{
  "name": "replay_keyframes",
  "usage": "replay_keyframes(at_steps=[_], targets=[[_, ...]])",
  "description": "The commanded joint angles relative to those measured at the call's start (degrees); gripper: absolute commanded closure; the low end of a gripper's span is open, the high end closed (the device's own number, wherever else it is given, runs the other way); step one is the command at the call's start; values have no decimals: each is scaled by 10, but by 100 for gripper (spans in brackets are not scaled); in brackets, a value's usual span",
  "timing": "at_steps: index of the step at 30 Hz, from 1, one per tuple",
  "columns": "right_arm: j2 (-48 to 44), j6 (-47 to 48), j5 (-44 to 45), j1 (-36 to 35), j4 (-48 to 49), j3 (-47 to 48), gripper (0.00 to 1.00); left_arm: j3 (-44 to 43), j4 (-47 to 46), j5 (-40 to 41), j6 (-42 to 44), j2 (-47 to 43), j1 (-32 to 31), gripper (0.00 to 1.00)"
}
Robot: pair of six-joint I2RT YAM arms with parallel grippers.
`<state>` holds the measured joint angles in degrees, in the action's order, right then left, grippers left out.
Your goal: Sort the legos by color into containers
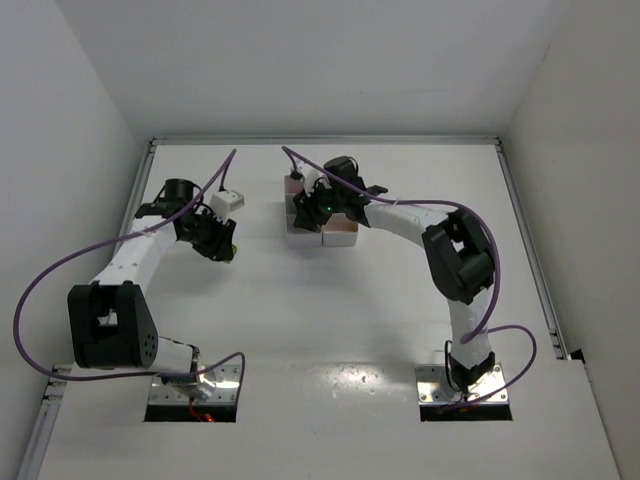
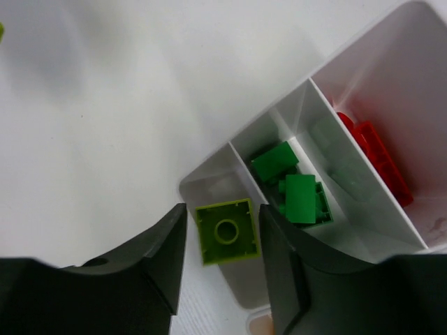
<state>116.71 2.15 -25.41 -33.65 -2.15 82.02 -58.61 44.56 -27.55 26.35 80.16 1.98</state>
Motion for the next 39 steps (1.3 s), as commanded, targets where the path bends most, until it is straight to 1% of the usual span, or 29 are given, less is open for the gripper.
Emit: replay_keyframes(at_steps=[1, 3, 5, 9, 10, 12, 14, 17, 18, 19, 20, 21, 23, 26, 29, 31, 33, 35, 39], targets=[[-2, 0, 14, -7, 24, 24, 54, -21, 2, -15, -7, -18, 6, 100], [-9, 6, 14, -7, 24, 24, 45, -21, 2, -20, -12, -18, 6, 100], [-15, 6, 14, -7, 24, 19, 40, -21, 2, -26, -12, -24, 6, 100], [-36, 6, 19, -7, 24, 14, 39, -34, 2, -42, -24, -24, 6, 100], [-43, 6, 25, -7, 24, 14, 39, -52, 2, -48, -31, -24, -2, 100], [-73, 0, 40, -7, 29, 9, 38, -66, -8, -56, -55, -24, -25, 100], [-113, -7, 75, -1, 37, -3, 38, -83, -38, -63, -92, -24, -58, 100], [-154, -6, 157, 5, 52, -29, 35, -88, -95, -57, -143, -12, -112, 100], [-176, -6, 190, 18, 52, -44, 33, -88, -125, -48, -165, -7, -140, 100], [-186, 0, 204, 25, 52, -52, 33, -88, -126, -42, -165, -7, -140, 100], [-195, 0, 214, 33, 52, -60, 32, -88, -153, -30, -184, 4, -168, 100], [-203, 0, 231, 52, 52, -76, 30, -88, -165, -30, -192, 21, -182, 100], [-222, 0, 238, 77, 37, -91, 29, -105, -177, -24, -198, 42, -212, 100], [-243, -25, 238, 131, 18, -113, 28, -120, -191, 11, -198, 78, -233, 100], [-257, -35, 224, 175, 12, -132, 28, -147, -203, 26, -198, 112, -241, 100], [-264, -42, 214, 199, 6, -140, 28, -163, -208, 33, -198, 133, -259, 100], [-278, -47, 208, 211, 6, -147, 28, -183, -208, 41, -198, 164, -266, 100], [-278, -47, 201, 220, 0, -153, 28, -196, -208, 54, -198, 184, -271, 96], [-290, -47, 196, 241, -5, -153, 27, -225, -214, 61, -208, 227, -271, 94]])
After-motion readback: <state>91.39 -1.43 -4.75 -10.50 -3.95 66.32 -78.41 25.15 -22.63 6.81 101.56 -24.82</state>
